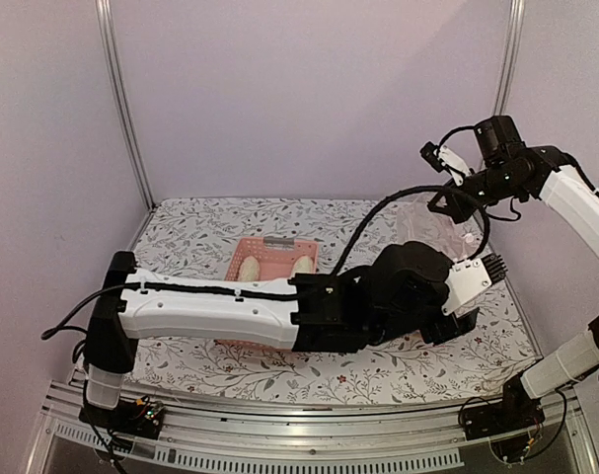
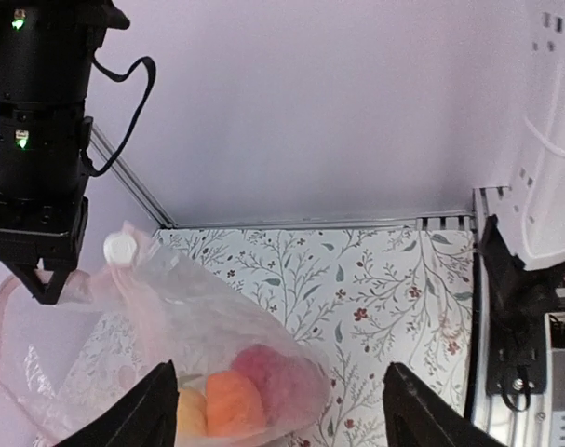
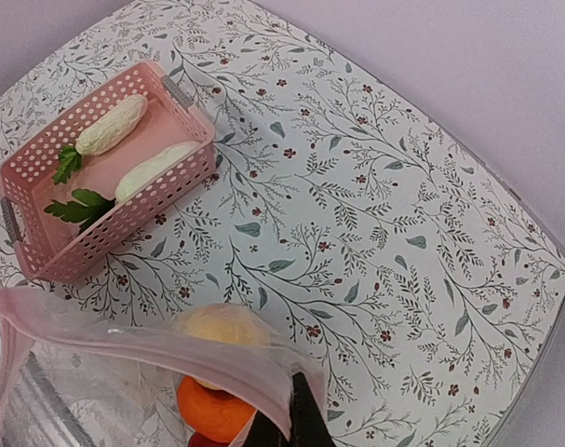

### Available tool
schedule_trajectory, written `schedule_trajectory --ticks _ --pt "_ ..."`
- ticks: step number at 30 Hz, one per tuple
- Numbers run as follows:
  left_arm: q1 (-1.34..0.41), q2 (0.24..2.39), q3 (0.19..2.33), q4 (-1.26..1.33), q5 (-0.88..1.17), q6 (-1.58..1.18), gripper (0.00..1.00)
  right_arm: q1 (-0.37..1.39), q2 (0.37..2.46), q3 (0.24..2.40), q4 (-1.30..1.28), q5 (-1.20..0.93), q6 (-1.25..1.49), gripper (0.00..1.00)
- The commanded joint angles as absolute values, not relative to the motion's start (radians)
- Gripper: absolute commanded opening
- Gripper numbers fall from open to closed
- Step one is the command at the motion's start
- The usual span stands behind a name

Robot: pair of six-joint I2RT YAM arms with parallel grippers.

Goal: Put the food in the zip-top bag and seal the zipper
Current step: Adjust the zipper food storage bag at the center of the board, then pick up the fake vegetable from the bin.

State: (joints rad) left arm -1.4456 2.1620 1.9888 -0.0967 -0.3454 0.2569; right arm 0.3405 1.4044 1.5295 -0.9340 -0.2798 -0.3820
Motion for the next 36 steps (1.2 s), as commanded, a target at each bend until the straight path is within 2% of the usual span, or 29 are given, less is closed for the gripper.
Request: schedule_trajectory --ticks 1,5,9,14,19,21,25,36 --pt "-1.578 1.958 1.827 -0.031 -0.503 0.279 0.79 0.31 1.378 1.49 -0.873 -0.245 -0.386 0.0" --pt "-1.601 1.846 1.648 -0.025 -0.589 0.108 0.82 0.286 1.386 1.498 -0.848 -0.222 -0.373 0.0" --pt "-1.573 1.768 1.529 -0.157 -0.722 -0.074 0.83 0.224 1.419 1.568 -0.829 -0.197 -0.351 0.0" --pt "-1.461 1.695 1.482 -0.436 -0.78 -0.405 0.82 0.204 1.442 1.652 -0.804 -0.17 -0.332 0.0" --pt "-1.308 1.65 1.436 -0.638 -0.764 -0.652 0.8 0.203 1.413 1.583 -0.767 -0.308 -0.32 0.0" --pt "-1.249 1.637 1.413 -0.661 -0.741 -0.683 0.78 0.203 1.403 1.522 -0.757 -0.364 -0.319 0.0" --pt "-1.175 1.631 1.372 -0.666 -0.694 -0.691 0.68 0.205 1.394 1.423 -0.753 -0.43 -0.323 0.0" --pt "-1.086 1.677 1.333 -0.717 -0.638 -0.724 0.65 0.206 1.351 1.37 -0.805 -0.521 -0.342 0.0"
